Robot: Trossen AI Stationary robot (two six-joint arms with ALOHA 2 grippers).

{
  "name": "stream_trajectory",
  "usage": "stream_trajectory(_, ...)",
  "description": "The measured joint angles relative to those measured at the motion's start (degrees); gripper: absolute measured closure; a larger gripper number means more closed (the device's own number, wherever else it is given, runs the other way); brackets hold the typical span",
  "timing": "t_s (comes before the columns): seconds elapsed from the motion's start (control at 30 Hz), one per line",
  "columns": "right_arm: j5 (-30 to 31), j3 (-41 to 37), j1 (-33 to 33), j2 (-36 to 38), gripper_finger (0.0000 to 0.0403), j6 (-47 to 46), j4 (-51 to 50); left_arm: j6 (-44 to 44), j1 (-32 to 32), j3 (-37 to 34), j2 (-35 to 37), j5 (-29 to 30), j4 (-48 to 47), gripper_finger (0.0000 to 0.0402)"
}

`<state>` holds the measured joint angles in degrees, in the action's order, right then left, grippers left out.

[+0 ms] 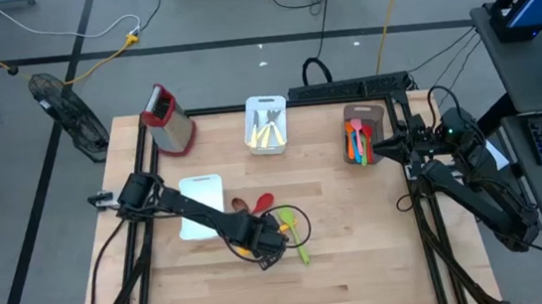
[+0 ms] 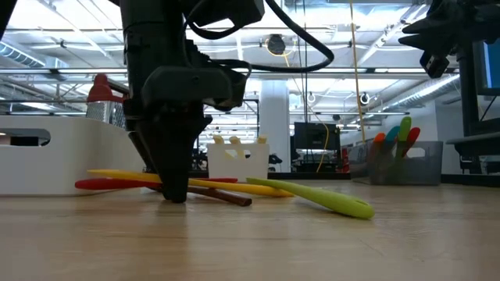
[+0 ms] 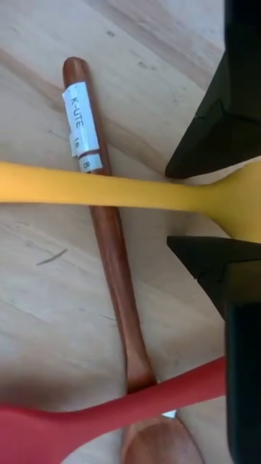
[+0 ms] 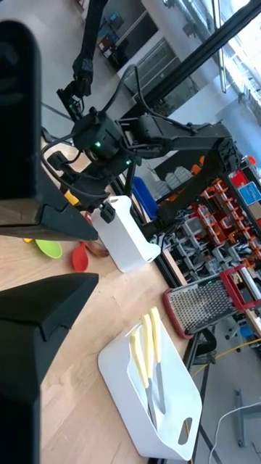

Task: Pick & Place Kitchen Items
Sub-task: Put the yellow spatula into the black bin

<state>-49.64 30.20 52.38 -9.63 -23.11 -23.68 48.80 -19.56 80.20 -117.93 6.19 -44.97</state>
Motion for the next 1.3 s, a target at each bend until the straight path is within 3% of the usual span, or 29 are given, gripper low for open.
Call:
stream_trajectory(0.37, 0.0, 0.0, 0.0, 0.0, 0.033, 0.0, 0.0, 1.5, 0.0, 0.0, 0.7, -0.6, -0.6, 0.039)
stream_trajectory(1.3, 0.0, 0.0, 0.0, 0.0, 0.033, -2.5, 0.3, 2.5, 0.3, -0.2, 3.3, -4.7, -1.9, 0.0395)
